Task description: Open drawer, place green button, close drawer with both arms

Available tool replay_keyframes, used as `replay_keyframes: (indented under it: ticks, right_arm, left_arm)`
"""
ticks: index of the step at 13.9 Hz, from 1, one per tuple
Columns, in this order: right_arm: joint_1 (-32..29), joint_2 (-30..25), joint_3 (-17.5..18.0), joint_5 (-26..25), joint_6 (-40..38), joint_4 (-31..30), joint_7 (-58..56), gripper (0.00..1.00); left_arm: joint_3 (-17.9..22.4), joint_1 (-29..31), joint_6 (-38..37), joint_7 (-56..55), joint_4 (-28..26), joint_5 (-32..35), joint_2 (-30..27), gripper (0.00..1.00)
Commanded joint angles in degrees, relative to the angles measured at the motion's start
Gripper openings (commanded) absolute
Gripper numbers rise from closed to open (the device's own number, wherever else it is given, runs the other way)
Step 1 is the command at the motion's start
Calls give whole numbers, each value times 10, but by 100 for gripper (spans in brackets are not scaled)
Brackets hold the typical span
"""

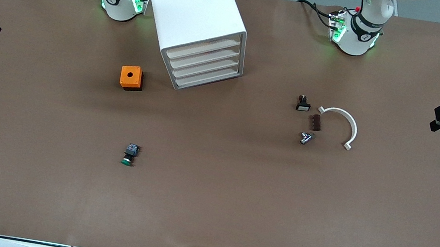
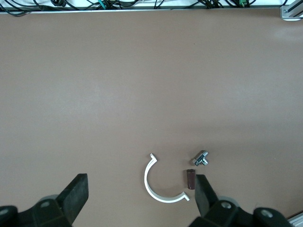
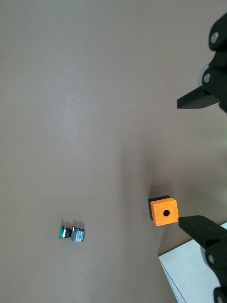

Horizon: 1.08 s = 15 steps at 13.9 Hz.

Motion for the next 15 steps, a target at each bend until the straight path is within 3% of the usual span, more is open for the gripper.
replay_keyframes:
  ticks: [1, 11, 15]
  right_arm:
    - [0, -11, 0, -2, -2, -4, -6, 100]
    - [-1, -7, -1, -3, -2, 7, -6, 100]
    - [-14, 32, -3, -5, 4, 9, -5, 100]
  left_arm:
    - [-5, 9, -6, 5, 3, 1, 2, 99]
    - [1, 14, -5, -6, 3, 6, 60, 99]
    - [-6, 4, -4, -7, 3, 10, 103, 99]
